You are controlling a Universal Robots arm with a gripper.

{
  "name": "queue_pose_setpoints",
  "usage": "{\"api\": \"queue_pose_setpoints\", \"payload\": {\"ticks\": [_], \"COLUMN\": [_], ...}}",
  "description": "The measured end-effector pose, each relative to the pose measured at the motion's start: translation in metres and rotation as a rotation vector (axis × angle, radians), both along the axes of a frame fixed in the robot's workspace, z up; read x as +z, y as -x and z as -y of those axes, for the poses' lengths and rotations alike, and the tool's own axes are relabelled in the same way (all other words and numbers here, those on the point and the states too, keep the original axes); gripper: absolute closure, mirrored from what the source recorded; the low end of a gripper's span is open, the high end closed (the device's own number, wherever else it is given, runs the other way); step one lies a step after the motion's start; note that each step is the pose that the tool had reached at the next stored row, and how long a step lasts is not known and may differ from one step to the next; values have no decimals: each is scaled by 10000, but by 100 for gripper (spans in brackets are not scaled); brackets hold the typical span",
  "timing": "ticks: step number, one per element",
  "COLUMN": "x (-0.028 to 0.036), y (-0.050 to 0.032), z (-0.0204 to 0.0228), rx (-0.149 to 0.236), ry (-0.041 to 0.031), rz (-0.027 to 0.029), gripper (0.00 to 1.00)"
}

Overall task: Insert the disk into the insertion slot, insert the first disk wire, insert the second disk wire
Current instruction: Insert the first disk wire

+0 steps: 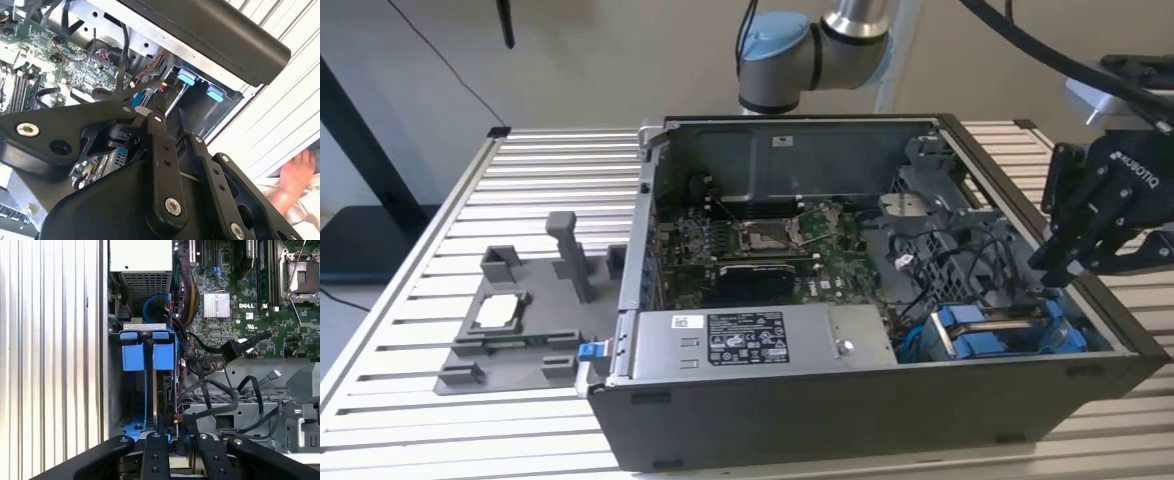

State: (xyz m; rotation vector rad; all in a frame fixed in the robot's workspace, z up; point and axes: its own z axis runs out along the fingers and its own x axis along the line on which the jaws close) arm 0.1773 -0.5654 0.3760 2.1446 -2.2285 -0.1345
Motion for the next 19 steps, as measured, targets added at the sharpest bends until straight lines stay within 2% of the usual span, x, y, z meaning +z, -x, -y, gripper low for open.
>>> {"api": "queue_pose_setpoints", "payload": {"ticks": [4,11,19], "x": [91,100,100], "y": [2,4,55], "z": [0,-7,-106], "rx": [-1,0,-2], "ry": [1,3,-1], "rz": [21,25,41], "gripper": [73,73,73]}}
